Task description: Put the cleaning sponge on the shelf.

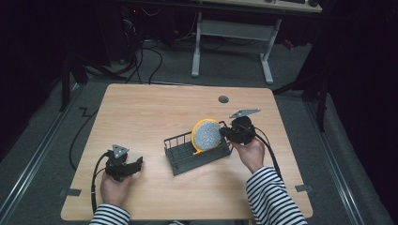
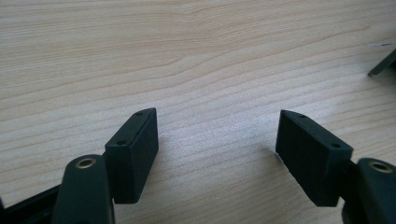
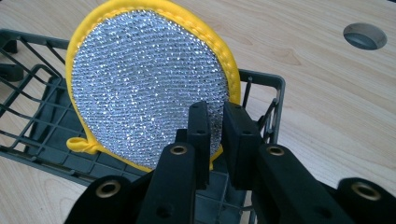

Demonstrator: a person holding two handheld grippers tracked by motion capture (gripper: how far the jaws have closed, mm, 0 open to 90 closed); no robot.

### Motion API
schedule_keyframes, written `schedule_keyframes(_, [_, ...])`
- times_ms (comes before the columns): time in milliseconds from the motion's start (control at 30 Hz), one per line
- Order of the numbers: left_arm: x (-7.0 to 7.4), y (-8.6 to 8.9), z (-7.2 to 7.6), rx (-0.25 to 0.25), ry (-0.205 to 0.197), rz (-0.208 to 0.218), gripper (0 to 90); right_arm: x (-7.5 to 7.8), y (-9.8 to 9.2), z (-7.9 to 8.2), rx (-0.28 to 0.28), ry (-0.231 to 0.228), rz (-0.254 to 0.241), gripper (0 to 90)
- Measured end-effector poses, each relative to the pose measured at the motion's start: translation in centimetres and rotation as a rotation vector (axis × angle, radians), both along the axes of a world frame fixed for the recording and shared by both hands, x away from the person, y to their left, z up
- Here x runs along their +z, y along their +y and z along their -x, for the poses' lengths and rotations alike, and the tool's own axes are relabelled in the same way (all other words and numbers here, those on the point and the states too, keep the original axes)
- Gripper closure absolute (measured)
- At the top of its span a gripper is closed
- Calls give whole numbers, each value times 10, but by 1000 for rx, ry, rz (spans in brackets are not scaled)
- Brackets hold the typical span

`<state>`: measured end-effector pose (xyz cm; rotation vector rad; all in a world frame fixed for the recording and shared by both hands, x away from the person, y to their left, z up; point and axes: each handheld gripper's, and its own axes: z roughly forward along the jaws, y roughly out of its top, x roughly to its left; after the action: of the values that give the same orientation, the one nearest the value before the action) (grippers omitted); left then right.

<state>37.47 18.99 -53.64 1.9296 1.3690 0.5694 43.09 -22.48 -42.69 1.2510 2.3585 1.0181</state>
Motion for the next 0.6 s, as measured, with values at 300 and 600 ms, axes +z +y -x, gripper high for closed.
schedule_keyframes(300, [0, 0, 0, 0, 0, 0, 304, 10, -7, 7, -19, -45, -42, 672])
schedule_keyframes(600, [0, 0, 0, 0, 0, 1, 304, 27, -37, 19, -95, -88, -65, 553])
